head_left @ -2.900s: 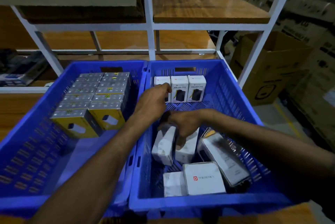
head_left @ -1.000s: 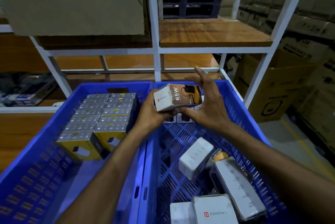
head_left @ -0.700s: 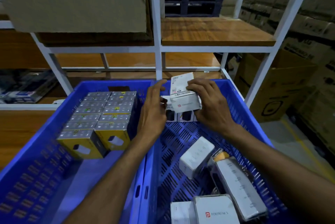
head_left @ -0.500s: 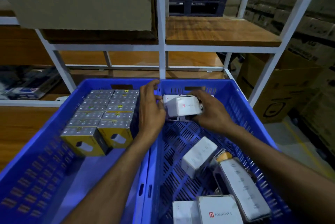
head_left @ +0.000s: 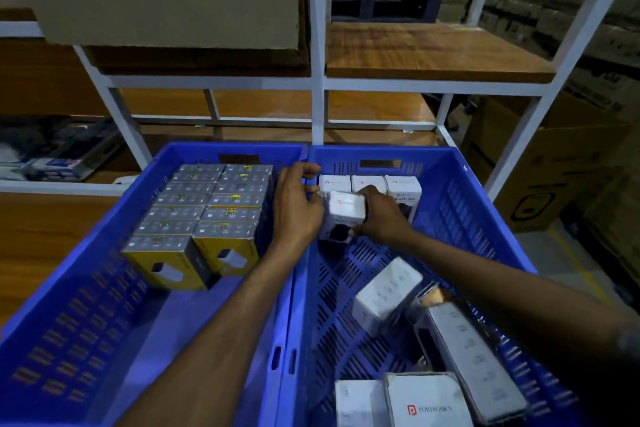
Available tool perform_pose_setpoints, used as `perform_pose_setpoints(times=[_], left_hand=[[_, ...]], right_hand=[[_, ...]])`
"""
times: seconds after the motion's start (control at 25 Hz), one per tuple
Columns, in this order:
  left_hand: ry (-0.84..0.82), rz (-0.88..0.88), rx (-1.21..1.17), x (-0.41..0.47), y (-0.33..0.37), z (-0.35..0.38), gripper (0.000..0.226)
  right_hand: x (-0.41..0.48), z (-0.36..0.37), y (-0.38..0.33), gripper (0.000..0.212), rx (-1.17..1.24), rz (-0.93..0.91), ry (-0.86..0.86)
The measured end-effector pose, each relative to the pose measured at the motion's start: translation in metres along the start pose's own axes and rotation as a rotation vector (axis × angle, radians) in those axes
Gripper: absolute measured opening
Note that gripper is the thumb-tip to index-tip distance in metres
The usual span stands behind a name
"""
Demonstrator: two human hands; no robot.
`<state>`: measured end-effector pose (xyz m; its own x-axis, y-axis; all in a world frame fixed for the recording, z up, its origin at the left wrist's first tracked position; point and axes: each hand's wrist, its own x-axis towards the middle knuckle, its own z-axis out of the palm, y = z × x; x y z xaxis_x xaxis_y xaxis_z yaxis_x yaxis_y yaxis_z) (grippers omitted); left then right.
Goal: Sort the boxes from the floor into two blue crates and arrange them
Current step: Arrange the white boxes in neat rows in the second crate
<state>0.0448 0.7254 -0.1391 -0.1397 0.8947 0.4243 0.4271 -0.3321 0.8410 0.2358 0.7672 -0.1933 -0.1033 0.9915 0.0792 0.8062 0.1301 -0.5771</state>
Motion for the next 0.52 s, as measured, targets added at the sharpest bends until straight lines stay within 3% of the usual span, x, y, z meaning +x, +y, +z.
perform_pose_setpoints(times=[0.16,0.28,0.32,0.44,0.52], left_hand=[[-0.056,-0.021,0.04,-0.001,-0.002,0.002,0.035],[-0.28,0.081,0.222,0.0,-0.006,-0.004,0.034],[-0.369,0.165,0.326,0.0,-0.007,-0.007,0.033],[-0.513,0.265,0.488,0.0,-0.001,-0.014,0.027],[-0.527,0.226,0.503,-0.002,0.006,-0.015,0.032]], right_hand=[[0.0,0.014,-0.003,0.076,0.16,0.076,0.065],[-0.002,-0.001,-0.008,0.066,0.065,0.103,-0.011],[-0.006,-0.014,-0.011,0.059,-0.003,0.095,-0.151],[-0.035,-0.058,-0.024,0.052,-0.144,-0.007,-0.855],[-0.057,-0.065,-0.023,0.069,-0.261,-0.131,-1.045]])
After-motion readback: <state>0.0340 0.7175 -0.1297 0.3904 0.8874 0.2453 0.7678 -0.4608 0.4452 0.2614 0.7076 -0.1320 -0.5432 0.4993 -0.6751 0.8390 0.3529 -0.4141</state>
